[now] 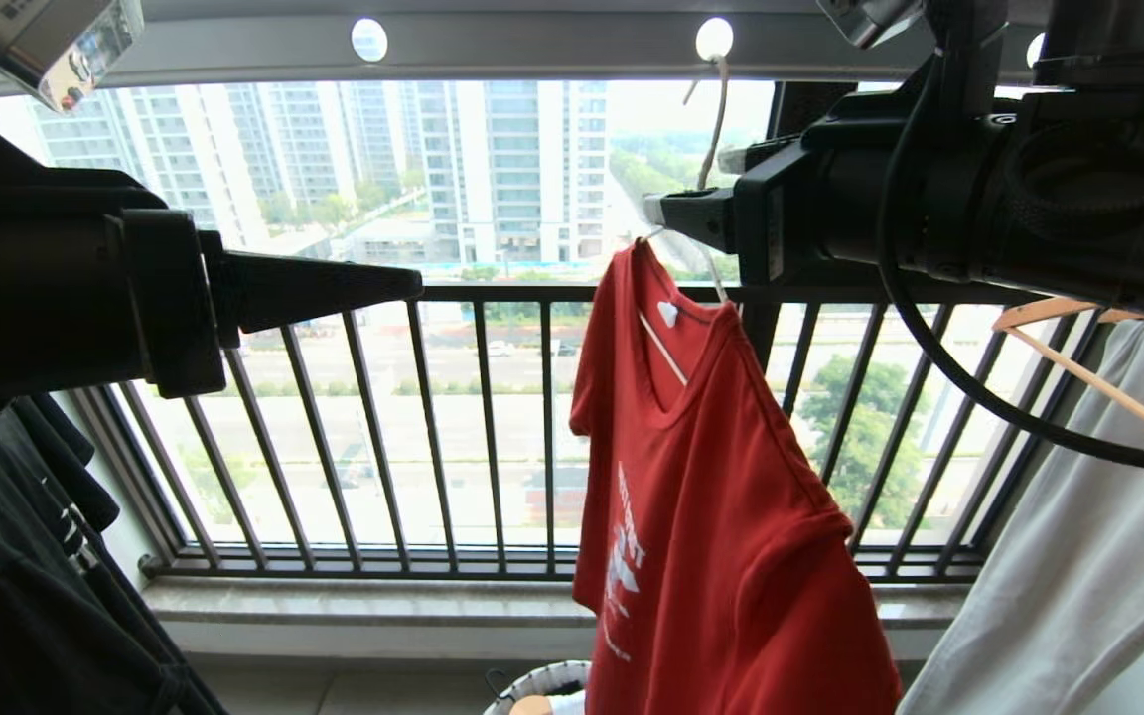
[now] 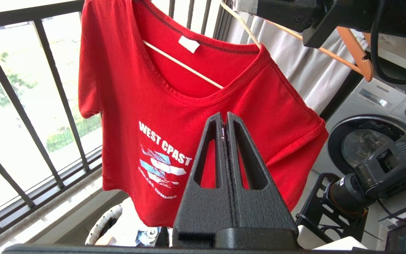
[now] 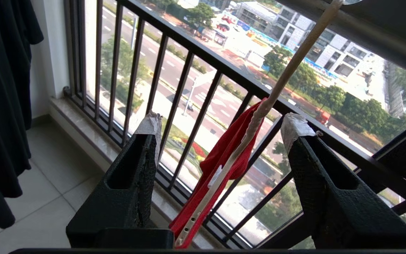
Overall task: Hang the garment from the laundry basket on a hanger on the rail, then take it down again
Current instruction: Take the clothes off the clothes rack
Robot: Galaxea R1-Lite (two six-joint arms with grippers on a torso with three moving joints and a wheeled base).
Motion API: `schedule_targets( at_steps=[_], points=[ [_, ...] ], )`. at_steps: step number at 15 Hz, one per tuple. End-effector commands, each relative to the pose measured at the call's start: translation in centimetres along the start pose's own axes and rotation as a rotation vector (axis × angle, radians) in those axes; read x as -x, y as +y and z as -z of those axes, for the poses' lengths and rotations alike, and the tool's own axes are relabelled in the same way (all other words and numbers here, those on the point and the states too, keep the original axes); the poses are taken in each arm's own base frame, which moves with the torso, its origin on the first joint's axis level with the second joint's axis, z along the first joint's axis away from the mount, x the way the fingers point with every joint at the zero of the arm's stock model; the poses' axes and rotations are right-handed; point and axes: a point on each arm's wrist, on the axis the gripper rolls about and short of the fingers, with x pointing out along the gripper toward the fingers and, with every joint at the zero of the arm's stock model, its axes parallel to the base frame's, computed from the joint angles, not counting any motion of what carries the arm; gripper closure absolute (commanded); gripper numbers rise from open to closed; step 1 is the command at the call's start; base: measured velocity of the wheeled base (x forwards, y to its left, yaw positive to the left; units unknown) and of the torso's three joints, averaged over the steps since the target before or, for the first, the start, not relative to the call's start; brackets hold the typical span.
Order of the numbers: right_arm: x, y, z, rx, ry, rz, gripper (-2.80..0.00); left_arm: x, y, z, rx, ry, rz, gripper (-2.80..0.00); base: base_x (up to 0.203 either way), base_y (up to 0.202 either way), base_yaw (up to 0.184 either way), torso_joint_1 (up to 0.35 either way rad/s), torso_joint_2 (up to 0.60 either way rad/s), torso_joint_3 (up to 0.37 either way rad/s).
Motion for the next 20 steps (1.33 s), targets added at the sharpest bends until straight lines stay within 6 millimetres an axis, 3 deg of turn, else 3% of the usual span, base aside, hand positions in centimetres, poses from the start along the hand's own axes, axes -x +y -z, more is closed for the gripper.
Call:
schedule_targets(
  at_steps=[1, 3, 6, 7, 8, 11, 14, 16, 18, 19, 20],
  points=[
    [2.0, -0.2, 0.0, 0.001, 0.0, 0.01, -2.8, 0.1, -0.1, 0.0, 0.0, -0.002, 0.005, 0.0, 0.0, 0.0, 0.0, 0.0, 0.0, 0.0],
    [4.5, -0.6, -0.3, -0.001, -0.016, 0.032, -2.8, 0.1, -0.1, 0.0, 0.001, -0.001, 0.005, 0.0, 0.0, 0.0, 0.0, 0.0, 0.0, 0.0],
    [9.9, -1.1, 0.2, -0.003, -0.032, 0.072, -2.8, -0.2, 0.0, 0.1, 0.005, 0.01, 0.011, 0.0, 0.0, 0.0, 0.0, 0.0, 0.0, 0.0],
    [11.6, -1.1, 0.6, 0.001, -0.036, 0.084, -1.5, -0.3, -0.2, 0.2, 0.006, 0.014, 0.02, 0.0, 0.0, 0.0, 0.0, 0.0, 0.0, 0.0],
    [13.3, -1.2, 1.1, 0.006, -0.031, 0.092, 0.0, -0.3, -0.3, 0.3, 0.013, 0.031, 0.027, 0.0, 0.0, 0.0, 0.0, 0.0, 0.0, 0.0],
    [17.6, -1.0, 3.4, -0.043, 0.143, 0.053, 0.0, -0.3, -0.9, 0.7, 0.02, 0.063, 0.056, 0.0, 0.0, 0.0, 0.0, 0.0, 0.0, 0.0],
    [19.3, -0.6, 5.3, -0.237, 0.278, 0.043, 0.0, 0.1, -1.2, 1.8, 0.051, 0.145, 0.055, 0.0, 0.0, 0.0, 0.0, 0.0, 0.0, 0.0],
    [20.4, 0.2, 7.2, -0.273, 0.353, -0.05, 0.0, -0.8, -0.5, 3.0, 0.075, 0.207, 0.036, 0.0, 0.0, 0.0, 0.0, 0.0, 0.0, 0.0],
    [21.1, 0.6, 8.5, -0.286, 0.392, -0.083, 0.0, -0.3, -0.1, 4.6, 0.1, 0.253, -0.004, 0.0, 0.0, 0.0, 0.0, 0.0, 0.0, 0.0],
    [21.4, 0.7, 9.0, -0.286, 0.409, -0.104, -2.49, -0.1, 0.0, 5.4, 0.11, 0.272, -0.027, 0.0, 0.0, 0.0, 0.0, 0.0, 0.0, 0.0],
    [22.0, 1.0, 9.3, -0.288, 0.412, -0.17, -2.8, 0.0, 0.2, 6.0, 0.118, 0.287, -0.044, 0.0, 0.0, 0.0, 0.0, 0.0, 0.0, 0.0]
  ],
)
